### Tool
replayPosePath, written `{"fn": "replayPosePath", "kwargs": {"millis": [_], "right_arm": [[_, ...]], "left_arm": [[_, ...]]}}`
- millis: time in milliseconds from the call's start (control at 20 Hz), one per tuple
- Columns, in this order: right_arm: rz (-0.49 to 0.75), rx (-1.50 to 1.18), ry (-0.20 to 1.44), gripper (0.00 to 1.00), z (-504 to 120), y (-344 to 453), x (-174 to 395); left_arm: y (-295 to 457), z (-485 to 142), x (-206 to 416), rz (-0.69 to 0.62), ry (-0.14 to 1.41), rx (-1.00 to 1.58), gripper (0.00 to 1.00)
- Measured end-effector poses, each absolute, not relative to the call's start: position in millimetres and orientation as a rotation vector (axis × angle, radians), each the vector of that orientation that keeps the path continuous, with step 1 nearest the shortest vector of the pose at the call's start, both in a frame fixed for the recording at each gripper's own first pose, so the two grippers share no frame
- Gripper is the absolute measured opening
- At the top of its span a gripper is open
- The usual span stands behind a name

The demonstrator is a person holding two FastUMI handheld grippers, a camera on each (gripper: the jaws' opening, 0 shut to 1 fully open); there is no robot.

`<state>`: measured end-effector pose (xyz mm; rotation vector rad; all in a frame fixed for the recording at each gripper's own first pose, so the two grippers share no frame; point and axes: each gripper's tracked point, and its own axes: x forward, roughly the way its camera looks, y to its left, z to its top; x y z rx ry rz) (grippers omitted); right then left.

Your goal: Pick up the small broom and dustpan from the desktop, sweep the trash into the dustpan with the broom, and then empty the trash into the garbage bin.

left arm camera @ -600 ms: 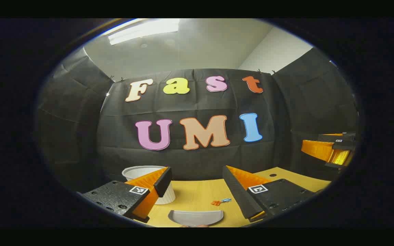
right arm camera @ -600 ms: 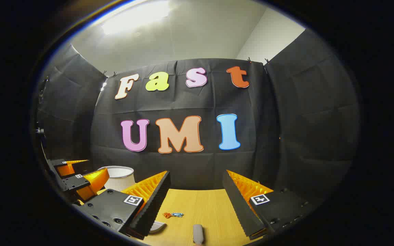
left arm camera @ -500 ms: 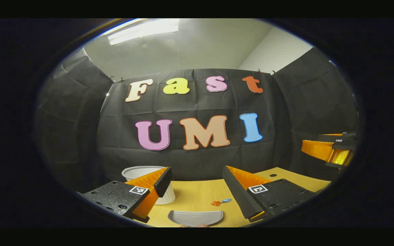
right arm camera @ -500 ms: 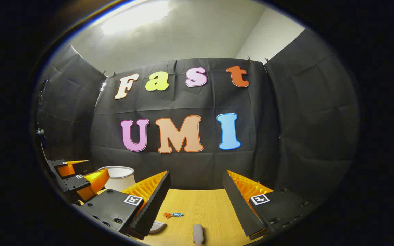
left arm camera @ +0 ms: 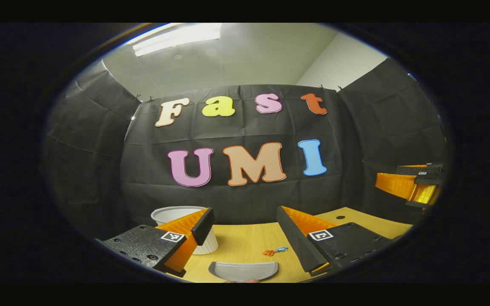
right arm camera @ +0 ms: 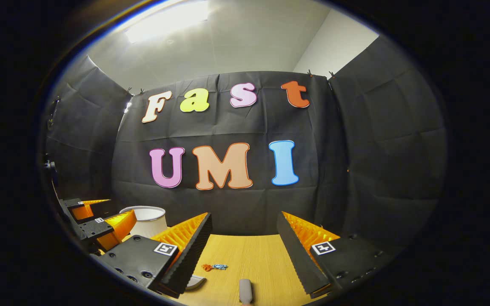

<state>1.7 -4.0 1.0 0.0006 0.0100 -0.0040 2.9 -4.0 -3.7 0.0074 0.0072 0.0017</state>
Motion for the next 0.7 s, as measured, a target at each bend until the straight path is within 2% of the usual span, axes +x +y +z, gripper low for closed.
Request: {"fn": "replayPosePath", "kwargs": {"millis": [150, 200, 350, 400, 700], "right_arm": [[-0.004, -0.003, 0.01, 0.98, 1.6, -4.5, 0.8], [-0.005, -0.006, 0.009, 0.98, 2.2, -4.6, 0.6], [-0.001, -0.01, 0.014, 0.98, 1.2, -5.3, 0.8], [0.0, -0.01, 0.018, 0.98, 0.6, -4.7, 0.9], [0.009, -0.013, 0.035, 0.98, -2.0, -5.3, 1.4]], "left_arm": [[-3.8, -4.1, 3.2, 0.004, 0.006, 0.009, 0.9], [-3.7, -3.8, 3.2, 0.006, 0.006, 0.008, 0.93], [-1.8, -6.8, 2.9, 0.011, 0.015, 0.008, 0.93], [-1.0, -6.7, 3.2, 0.014, 0.017, 0.008, 0.9], [-0.5, -8.0, 2.7, 0.021, 0.024, 0.015, 0.93]]}}
